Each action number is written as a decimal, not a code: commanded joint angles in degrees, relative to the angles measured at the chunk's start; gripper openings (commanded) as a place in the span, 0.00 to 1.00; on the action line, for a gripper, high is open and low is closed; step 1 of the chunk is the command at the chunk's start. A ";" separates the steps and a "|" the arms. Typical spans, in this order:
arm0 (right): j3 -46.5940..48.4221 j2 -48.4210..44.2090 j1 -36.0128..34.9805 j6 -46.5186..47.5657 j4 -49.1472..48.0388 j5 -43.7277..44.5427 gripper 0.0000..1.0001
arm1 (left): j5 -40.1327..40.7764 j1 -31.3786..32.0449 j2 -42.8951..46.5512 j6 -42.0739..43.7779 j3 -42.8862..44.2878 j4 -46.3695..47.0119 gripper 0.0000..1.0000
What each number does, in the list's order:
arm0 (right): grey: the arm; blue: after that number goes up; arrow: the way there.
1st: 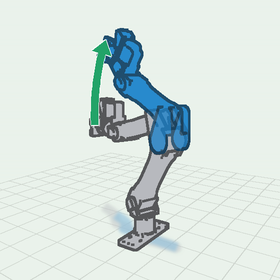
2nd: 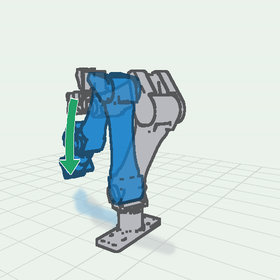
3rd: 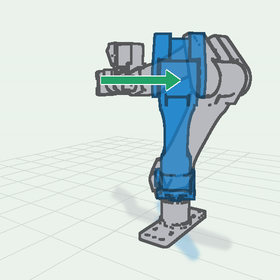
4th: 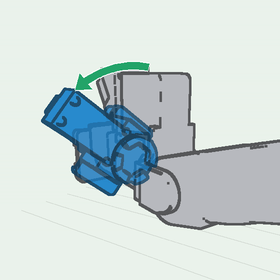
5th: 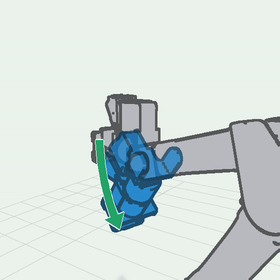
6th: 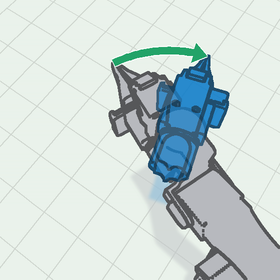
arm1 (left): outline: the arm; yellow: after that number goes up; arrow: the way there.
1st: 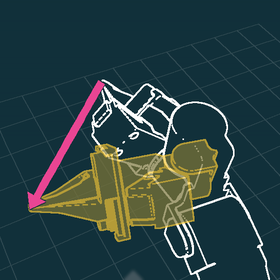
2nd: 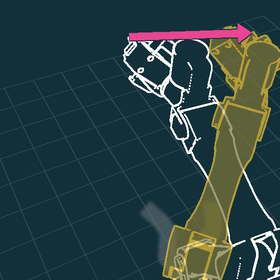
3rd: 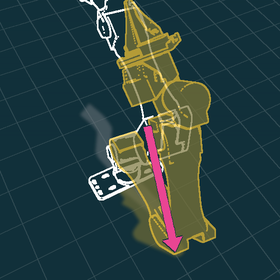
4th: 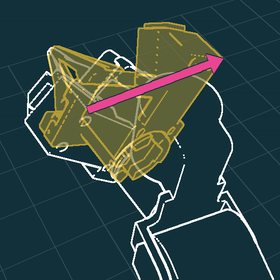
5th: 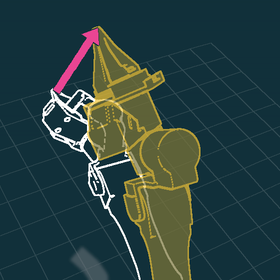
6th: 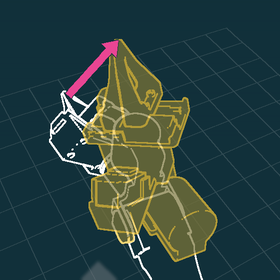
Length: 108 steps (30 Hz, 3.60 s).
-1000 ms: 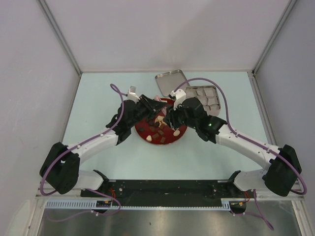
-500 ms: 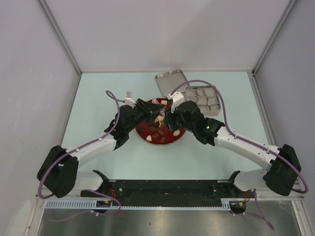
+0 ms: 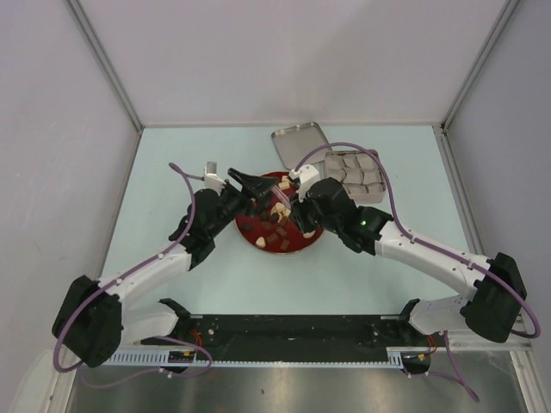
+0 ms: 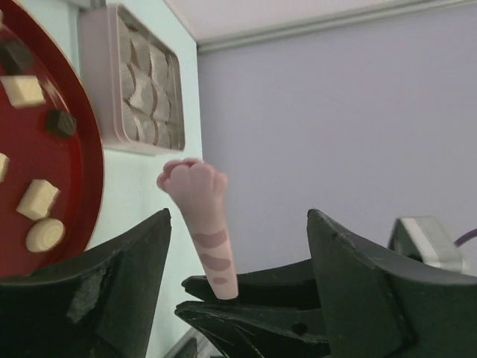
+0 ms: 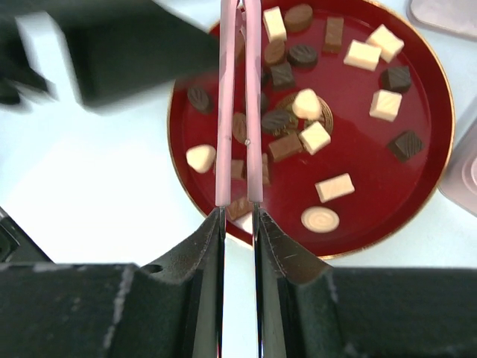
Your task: Pack the chocolate
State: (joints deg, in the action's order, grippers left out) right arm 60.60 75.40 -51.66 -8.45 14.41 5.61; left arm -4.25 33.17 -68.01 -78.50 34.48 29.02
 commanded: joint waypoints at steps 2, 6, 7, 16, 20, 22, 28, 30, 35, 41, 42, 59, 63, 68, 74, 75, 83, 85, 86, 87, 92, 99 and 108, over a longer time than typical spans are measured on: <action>3.91 -1.04 -0.11 1.68 5.70 1.69 0.08 | 6.77 -4.16 9.19 17.65 1.55 -15.62 0.84; 5.75 0.10 0.33 1.07 11.49 3.27 0.10 | 16.34 -5.92 17.97 36.10 6.21 -32.93 1.00; 6.37 0.54 0.50 0.46 12.82 3.62 0.11 | 18.47 -6.01 19.74 43.79 6.82 -37.49 1.00; 9.27 6.07 2.17 -2.45 22.49 5.47 0.20 | 30.87 -6.01 35.74 67.23 2.08 -43.69 1.00; 10.24 8.80 3.75 -4.29 24.78 5.82 0.21 | 31.41 -6.01 36.46 69.18 0.86 -43.17 1.00; 10.50 10.56 4.63 -5.26 25.66 5.82 0.22 | 31.32 -6.01 35.93 69.62 0.24 -42.29 1.00; 12.52 15.38 5.87 -5.88 28.21 5.29 0.26 | 30.44 -7.23 31.54 71.02 1.11 -42.64 1.00; 13.40 16.44 6.13 -5.88 29.26 5.73 0.27 | 30.18 -7.68 31.36 71.20 1.12 -42.73 1.00; 14.55 18.47 6.75 -8.24 30.85 5.82 0.29 | 30.35 -8.29 31.71 71.56 0.24 -41.94 1.00; 14.55 20.14 6.92 -9.83 31.46 4.94 0.31 | 29.92 -8.47 31.53 71.73 0.24 -41.85 1.00; 14.46 20.66 7.10 -10.36 31.38 4.94 0.32 | 29.92 -8.56 31.53 71.73 0.24 -41.76 1.00; 14.55 23.39 8.77 -14.31 30.41 -0.15 0.39 | 29.56 -8.65 30.83 71.73 0.15 -42.02 1.00; 14.55 23.74 8.94 -15.28 29.71 -1.21 0.39 | 29.39 -8.65 30.83 71.64 0.15 -42.11 1.00; 14.63 24.45 8.94 -15.72 29.09 -3.05 0.39 | 29.30 -8.65 31.00 71.56 0.06 -42.20 1.00; 15.51 25.94 7.89 -15.11 29.62 -3.67 0.39 | 29.12 -8.65 31.09 71.47 0.06 -42.20 1.00; 16.21 26.29 7.72 -15.02 29.97 -3.41 0.38 | 29.12 -8.65 31.18 71.47 0.06 -42.20 1.00; 18.59 27.09 6.48 -13.44 32.87 -0.07 0.22 | 29.21 -8.65 31.44 71.29 0.06 -42.37 1.00; 18.85 26.82 6.40 -12.83 33.13 0.45 0.18 | 29.30 -8.65 31.53 71.29 0.06 -42.46 1.00; 19.03 26.21 6.48 -12.04 33.13 0.63 0.15 | 29.30 -8.65 31.45 71.29 0.06 -42.46 1.00; 19.12 26.03 6.48 -11.60 33.22 0.81 0.14 | 29.30 -8.65 31.53 71.29 0.06 -42.46 1.00; 19.38 24.10 7.01 -9.05 32.17 1.95 0.08 | 29.65 -8.65 31.88 71.12 0.15 -42.64 1.00; 19.56 18.83 12.71 -6.06 28.66 -0.06 0.06 | 30.27 -8.65 32.50 70.33 0.41 -43.34 1.00; 21.75 17.94 28.09 0.71 24.18 -0.34 0.05 | 31.94 -8.82 33.91 70.41 0.24 -43.17 1.00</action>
State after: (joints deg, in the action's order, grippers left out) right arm 79.35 95.13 -28.18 -11.88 42.46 4.67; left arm 25.85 24.93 -34.92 -8.51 34.54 -14.52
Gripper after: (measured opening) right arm 0.323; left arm 0.996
